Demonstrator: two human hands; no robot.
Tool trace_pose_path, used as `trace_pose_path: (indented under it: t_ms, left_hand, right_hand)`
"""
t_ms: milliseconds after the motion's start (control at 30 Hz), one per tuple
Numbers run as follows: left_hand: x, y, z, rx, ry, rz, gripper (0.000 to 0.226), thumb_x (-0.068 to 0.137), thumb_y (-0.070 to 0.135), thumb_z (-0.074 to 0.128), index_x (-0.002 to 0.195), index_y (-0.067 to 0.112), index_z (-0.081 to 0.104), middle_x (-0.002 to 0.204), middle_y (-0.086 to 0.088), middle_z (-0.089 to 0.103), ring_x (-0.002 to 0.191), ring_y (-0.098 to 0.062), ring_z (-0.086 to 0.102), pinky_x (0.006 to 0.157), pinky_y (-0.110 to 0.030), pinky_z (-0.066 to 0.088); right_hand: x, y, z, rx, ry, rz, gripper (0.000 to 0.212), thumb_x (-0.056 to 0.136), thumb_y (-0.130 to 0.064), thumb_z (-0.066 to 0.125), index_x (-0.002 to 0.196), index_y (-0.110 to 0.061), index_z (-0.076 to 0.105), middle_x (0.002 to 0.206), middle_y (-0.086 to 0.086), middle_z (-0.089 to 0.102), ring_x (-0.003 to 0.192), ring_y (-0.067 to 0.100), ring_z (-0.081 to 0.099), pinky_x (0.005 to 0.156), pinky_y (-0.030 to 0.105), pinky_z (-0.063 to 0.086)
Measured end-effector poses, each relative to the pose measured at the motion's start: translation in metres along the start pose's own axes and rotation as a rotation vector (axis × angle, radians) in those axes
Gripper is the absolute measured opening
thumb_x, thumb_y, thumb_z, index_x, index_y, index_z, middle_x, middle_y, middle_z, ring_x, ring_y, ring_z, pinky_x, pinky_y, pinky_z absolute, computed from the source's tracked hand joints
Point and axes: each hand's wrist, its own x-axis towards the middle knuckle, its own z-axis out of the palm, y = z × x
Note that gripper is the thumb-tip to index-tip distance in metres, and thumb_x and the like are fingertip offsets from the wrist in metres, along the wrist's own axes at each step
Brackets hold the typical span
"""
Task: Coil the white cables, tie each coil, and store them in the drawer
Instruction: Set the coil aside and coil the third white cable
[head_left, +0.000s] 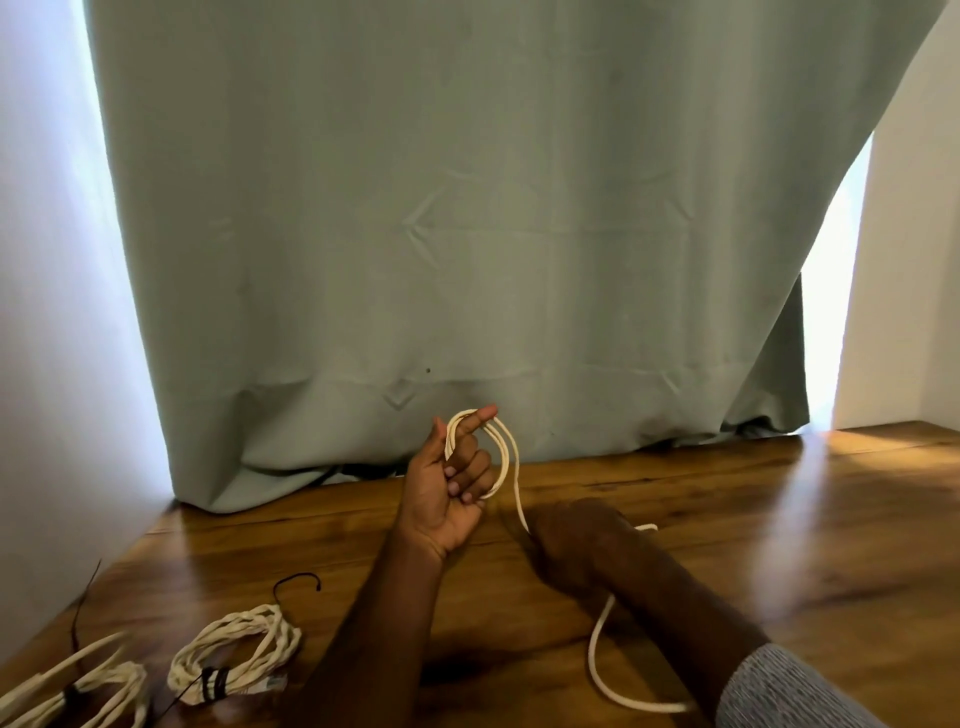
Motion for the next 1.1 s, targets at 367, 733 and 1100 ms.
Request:
trace_pose_path:
  t_ms: [367, 733, 1100]
  left_hand:
    - [0.002, 0.013, -0.001, -0.073, 0.093, 0.094, 0.057, 0.106, 0.039, 0.029, 0.131, -0.008, 0.049, 0.044, 0.006, 0.031, 0.032, -0.008, 0.030, 0.034, -0.016, 0.024]
    - [0.001, 0.011, 0.016, -0.056, 0.034, 0.080, 0.057, 0.106, 0.039, 0.028, 0.133, -0.008, 0.046, 0.044, 0.006, 0.034, 0.033, -0.006, 0.032, 0.036, -0.016, 0.027]
    - [0.008, 0.015, -0.010, 0.036, 0.151, 0.096, 0.046, 0.104, 0.043, 0.037, 0.121, 0.002, 0.050, 0.059, -0.001, 0.053, 0.037, -0.006, 0.037, 0.039, -0.019, 0.034]
  right_hand:
    - [-0.001, -0.012, 0.010, 0.056, 0.217, -0.162, 0.064, 0.103, -0.059, 0.029, 0.154, -0.023, 0.018, 0.114, 0.010, 0.067, 0.096, 0.027, 0.064, 0.081, 0.040, 0.053]
    - [0.010, -0.003, 0.017, 0.001, 0.283, -0.100, 0.038, 0.107, -0.053, 0.024, 0.126, -0.029, 0.045, 0.091, 0.003, 0.065, 0.074, 0.019, 0.056, 0.065, 0.034, 0.047]
    - [0.012, -0.017, 0.020, -0.018, 0.206, -0.231, 0.044, 0.104, -0.055, 0.028, 0.127, -0.029, 0.055, 0.108, 0.001, 0.068, 0.095, 0.023, 0.065, 0.083, 0.042, 0.053]
